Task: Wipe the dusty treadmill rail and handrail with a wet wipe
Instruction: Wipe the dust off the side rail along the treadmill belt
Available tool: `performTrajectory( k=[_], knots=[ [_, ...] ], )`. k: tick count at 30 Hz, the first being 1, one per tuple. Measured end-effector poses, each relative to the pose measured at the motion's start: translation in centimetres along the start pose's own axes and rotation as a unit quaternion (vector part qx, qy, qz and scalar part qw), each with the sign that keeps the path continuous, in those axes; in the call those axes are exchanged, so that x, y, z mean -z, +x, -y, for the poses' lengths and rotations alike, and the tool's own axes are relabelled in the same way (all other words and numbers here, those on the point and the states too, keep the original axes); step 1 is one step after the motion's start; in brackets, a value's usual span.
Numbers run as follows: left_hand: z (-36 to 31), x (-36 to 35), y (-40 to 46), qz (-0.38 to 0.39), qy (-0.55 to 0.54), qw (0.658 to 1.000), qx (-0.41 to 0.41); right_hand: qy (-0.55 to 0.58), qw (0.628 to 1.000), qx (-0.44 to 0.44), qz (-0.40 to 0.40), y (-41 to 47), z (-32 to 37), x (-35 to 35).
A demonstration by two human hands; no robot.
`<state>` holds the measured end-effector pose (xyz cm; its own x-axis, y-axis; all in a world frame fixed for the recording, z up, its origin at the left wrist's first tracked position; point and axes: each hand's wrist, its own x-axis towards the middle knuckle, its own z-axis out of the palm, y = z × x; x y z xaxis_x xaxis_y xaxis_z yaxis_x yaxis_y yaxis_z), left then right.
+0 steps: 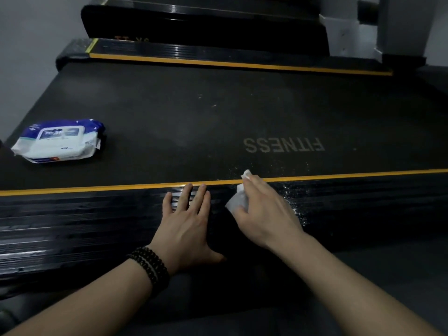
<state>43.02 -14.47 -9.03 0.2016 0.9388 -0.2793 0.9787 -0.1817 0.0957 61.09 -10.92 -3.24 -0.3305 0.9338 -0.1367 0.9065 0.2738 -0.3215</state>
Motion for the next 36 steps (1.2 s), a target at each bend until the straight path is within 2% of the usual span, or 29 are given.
performTrajectory(
  k=[5,11,17,24,29,36],
  knots=[
    [0.3,-0.2,-0.1,-0.010,-0.001,1.000,0.001,-0.070,0.995,0.024,0.063,2.9,-0.5,-2.8],
    [0.0,-0.1,0.0,-0.009,0.003,1.000,0.001,-0.072,0.991,0.098,0.049,0.8,-0.7,-3.7],
    [-1.2,0.1,0.7,-0.020,-0.006,1.000,-0.014,-0.082,0.994,0.050,0.045,0.5,-2.5,-3.1],
    [-2.0,0.4,0.9,-0.008,0.003,1.000,-0.003,-0.069,0.986,0.139,0.068,-0.4,-2.2,-3.2],
    [-2.2,0.5,0.9,-0.006,0.017,1.000,-0.002,-0.081,0.992,0.085,0.052,0.9,-3.8,-2.6],
    [-2.3,0.6,1.1,-0.007,0.024,1.000,0.000,-0.075,0.986,0.132,0.063,-0.9,-3.0,-3.3]
  ],
)
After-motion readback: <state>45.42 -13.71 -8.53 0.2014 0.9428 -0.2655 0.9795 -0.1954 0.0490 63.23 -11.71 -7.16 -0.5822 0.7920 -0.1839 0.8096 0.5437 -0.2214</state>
